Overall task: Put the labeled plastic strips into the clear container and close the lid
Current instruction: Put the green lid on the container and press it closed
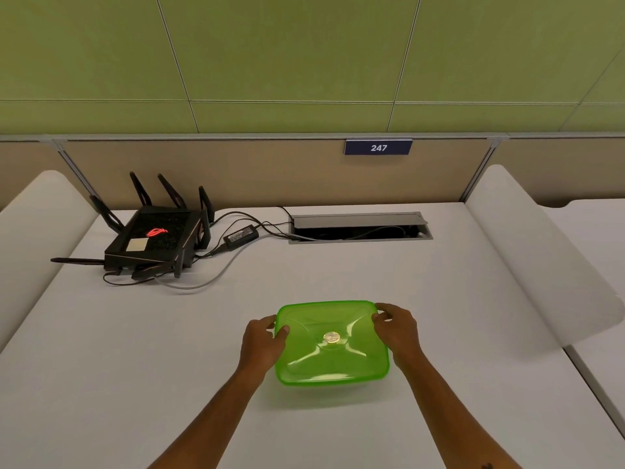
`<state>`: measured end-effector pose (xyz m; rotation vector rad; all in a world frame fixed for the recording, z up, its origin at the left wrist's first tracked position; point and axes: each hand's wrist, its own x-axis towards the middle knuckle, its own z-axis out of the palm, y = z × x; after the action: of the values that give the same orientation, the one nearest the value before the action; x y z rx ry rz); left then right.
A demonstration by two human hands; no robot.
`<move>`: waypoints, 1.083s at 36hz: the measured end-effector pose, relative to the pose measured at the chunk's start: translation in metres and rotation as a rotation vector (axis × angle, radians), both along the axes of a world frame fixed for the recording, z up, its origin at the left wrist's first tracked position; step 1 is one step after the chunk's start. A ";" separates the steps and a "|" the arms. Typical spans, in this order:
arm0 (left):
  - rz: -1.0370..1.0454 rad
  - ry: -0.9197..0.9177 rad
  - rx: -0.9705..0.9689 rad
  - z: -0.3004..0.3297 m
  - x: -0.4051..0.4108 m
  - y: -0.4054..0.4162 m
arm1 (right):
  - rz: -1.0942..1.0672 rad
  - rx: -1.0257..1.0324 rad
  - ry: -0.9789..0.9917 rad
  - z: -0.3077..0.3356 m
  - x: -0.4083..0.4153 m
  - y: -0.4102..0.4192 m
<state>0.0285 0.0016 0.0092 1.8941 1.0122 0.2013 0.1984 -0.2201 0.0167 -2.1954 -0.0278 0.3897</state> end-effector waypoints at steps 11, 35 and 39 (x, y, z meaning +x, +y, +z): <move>0.233 -0.235 -0.321 -0.004 0.014 -0.008 | -0.100 0.072 -0.005 -0.003 0.001 0.012; 0.232 0.150 0.027 -0.005 0.037 0.001 | -0.156 0.109 -0.046 -0.014 0.000 0.019; 0.281 0.169 0.030 -0.002 0.040 -0.002 | -0.164 0.117 -0.055 -0.015 0.001 0.019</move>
<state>0.0681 -0.0007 0.0070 1.8133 1.3981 0.2224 0.1991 -0.2006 0.0014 -2.0749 0.0964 0.2302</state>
